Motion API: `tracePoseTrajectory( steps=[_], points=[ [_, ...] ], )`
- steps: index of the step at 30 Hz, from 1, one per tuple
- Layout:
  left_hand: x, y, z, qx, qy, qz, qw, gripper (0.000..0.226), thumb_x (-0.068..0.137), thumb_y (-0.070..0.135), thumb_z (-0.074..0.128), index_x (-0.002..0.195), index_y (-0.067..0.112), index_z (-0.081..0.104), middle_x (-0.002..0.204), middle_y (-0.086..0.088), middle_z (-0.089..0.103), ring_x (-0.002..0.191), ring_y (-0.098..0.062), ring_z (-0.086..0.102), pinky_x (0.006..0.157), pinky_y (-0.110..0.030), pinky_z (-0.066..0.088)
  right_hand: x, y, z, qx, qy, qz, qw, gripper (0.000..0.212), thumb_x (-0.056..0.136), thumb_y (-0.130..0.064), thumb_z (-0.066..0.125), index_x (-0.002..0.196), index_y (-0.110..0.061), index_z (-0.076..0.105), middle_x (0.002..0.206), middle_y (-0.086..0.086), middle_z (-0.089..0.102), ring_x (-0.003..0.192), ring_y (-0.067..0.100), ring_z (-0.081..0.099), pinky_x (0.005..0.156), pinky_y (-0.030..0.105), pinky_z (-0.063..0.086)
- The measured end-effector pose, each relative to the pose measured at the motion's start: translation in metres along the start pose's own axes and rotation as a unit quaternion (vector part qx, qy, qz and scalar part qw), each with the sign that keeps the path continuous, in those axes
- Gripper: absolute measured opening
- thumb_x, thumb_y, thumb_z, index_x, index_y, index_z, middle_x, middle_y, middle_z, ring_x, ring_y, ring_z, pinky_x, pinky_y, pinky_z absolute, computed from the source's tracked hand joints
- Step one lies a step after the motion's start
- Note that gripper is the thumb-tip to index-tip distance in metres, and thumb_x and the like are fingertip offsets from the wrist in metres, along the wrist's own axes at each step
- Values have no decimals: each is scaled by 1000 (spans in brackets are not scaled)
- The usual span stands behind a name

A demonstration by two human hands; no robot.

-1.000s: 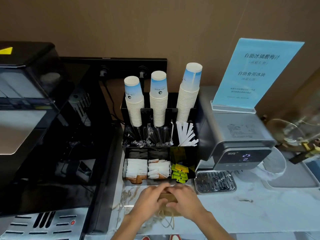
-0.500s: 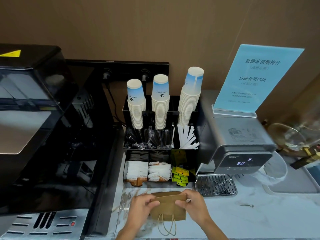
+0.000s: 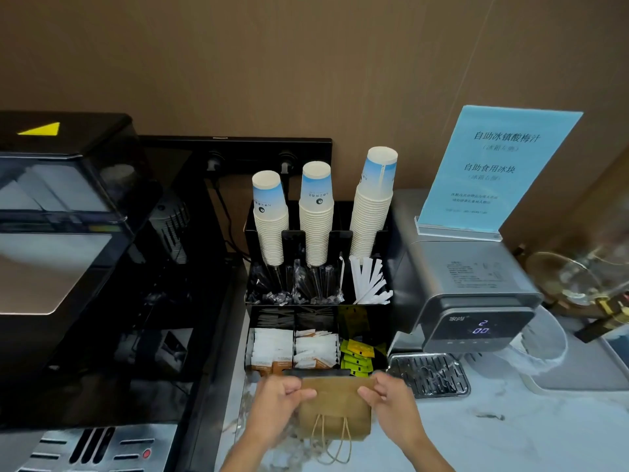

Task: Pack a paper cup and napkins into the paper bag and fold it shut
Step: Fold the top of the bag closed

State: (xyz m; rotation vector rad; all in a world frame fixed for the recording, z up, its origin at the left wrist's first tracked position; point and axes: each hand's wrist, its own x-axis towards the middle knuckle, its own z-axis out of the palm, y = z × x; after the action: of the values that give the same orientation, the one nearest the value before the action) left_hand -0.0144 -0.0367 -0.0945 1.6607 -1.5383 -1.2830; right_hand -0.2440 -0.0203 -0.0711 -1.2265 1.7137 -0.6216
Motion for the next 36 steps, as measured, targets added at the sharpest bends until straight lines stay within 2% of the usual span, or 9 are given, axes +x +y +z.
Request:
tracePoseTrajectory(
  steps=[3, 9, 16, 18, 20, 23, 26, 32, 36],
  points=[
    [6, 36, -24, -32, 23, 38, 999, 68, 80, 20, 83, 45, 22, 24, 46, 12, 21, 47, -9, 23, 48, -15, 30, -3, -39, -20, 4, 18, -42, 999, 23, 89, -10, 68, 87, 10, 56, 83, 23, 75, 82, 34, 72, 69, 39, 57],
    [17, 124, -74, -119, 37, 132, 983, 65, 68, 37, 83, 52, 2, 30, 58, -15, 28, 59, -23, 32, 64, -32, 32, -15, -132, -74, -11, 48, -142, 989, 15, 87, -20, 71, 78, -10, 65, 68, -5, 77, 64, 9, 72, 68, 35, 60],
    [24, 231, -125, -133, 95, 246, 955, 54, 69, 33, 83, 56, -12, 55, 58, -27, 56, 62, -19, 55, 68, -29, 48, -19, -240, -132, 4, 100, -224, 969, 23, 87, -22, 72, 84, 1, 67, 77, 16, 78, 78, 34, 74, 84, 47, 59],
    [24, 258, -139, -125, 111, 265, 950, 41, 74, 21, 82, 48, 2, 57, 50, -9, 58, 56, -12, 56, 64, -20, 49, -19, -262, -144, 20, 111, -251, 961, 20, 85, -19, 74, 76, -3, 67, 71, 11, 79, 64, 23, 73, 77, 36, 58],
    [24, 279, -149, -123, 119, 278, 945, 46, 77, 16, 81, 52, -7, 50, 56, -9, 51, 60, -17, 51, 66, -26, 46, -22, -281, -153, 28, 118, -266, 956, 25, 85, -18, 74, 69, -3, 63, 62, 8, 76, 57, 10, 61, 70, 27, 48],
    [21, 304, -161, -133, 103, 296, 940, 55, 76, 20, 82, 62, -20, 47, 71, -13, 50, 69, -26, 47, 75, -37, 41, -30, -303, -165, 37, 123, -290, 949, 30, 85, -17, 74, 79, 9, 61, 76, 34, 72, 67, 16, 52, 76, 37, 51],
    [14, 324, -168, -122, 110, 316, 934, 61, 69, 27, 80, 59, -17, 40, 65, -15, 39, 68, -26, 37, 72, -36, 32, -41, -316, -174, 35, 138, -309, 940, 21, 86, -14, 72, 82, 6, 67, 80, 28, 76, 70, 19, 59, 88, 53, 54],
    [5, 339, -166, -120, 83, 336, 931, 59, 71, 21, 83, 57, -15, 39, 65, -11, 35, 66, -25, 33, 71, -36, 30, -62, -317, -182, 23, 164, -303, 938, 22, 88, -16, 70, 86, 6, 67, 81, 25, 77, 75, 31, 70, 92, 57, 53],
    [8, 340, -152, -91, 79, 352, 928, 63, 77, 8, 82, 42, 12, 30, 49, 4, 25, 53, -17, 25, 57, -27, 25, -76, -303, -187, 21, 191, -274, 942, 17, 89, -18, 70, 84, -1, 71, 76, 13, 80, 89, 34, 73, 94, 50, 54]
  ],
)
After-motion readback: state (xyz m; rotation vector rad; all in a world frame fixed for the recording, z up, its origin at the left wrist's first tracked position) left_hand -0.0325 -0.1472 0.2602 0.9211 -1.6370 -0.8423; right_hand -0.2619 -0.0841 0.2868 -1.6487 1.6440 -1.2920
